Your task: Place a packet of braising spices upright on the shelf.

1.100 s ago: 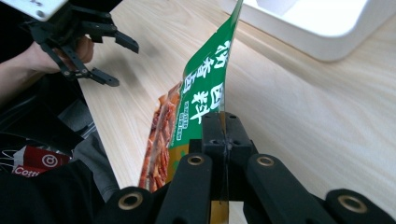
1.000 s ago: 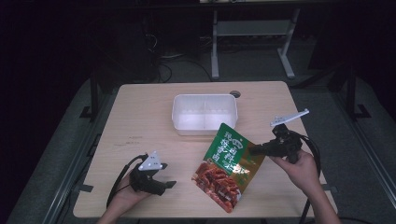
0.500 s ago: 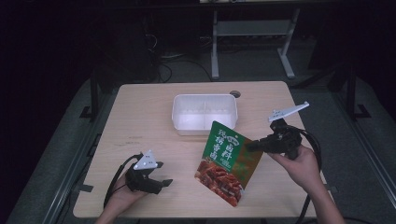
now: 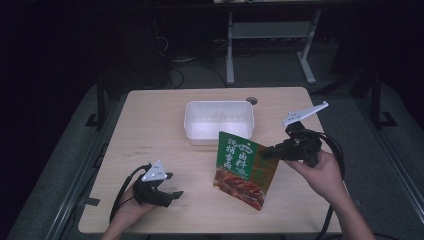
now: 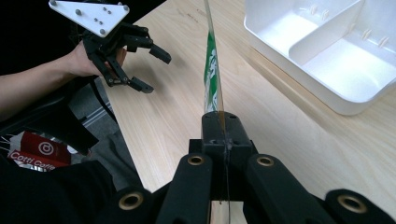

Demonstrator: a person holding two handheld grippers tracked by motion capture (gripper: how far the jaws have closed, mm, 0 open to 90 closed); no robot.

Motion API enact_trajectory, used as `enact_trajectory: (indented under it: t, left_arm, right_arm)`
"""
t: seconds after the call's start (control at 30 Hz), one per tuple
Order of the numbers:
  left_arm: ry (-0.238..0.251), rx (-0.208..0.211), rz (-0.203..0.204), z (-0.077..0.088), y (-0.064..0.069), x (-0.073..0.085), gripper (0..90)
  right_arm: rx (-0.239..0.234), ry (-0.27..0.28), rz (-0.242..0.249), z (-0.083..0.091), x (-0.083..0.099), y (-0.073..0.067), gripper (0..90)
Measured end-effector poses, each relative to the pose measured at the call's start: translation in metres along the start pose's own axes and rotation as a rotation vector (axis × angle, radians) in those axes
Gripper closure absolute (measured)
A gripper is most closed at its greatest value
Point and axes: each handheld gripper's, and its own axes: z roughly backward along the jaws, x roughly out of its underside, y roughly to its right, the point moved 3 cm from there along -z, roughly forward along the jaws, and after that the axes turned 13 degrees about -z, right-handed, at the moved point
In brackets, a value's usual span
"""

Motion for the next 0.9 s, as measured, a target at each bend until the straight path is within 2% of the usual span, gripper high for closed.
enact_trajectory:
  t: [0.43,0.63,0.9]
  left_arm:
    - [0.008,-0.010,0.000,0.003,-0.002,0.001,26.4]
    - [0.005,-0.010,0.002,0.003,-0.002,0.001,26.4]
    - [0.004,-0.014,0.003,0.005,-0.004,0.002,26.3]
  right_arm:
    - [-0.002,-0.032,0.023,0.010,-0.013,-0.018,89.9]
    - [0.019,-0.010,0.025,0.024,-0.025,-0.023,90.0]
    - [0.034,0.026,0.023,0.039,-0.050,-0.024,89.9]
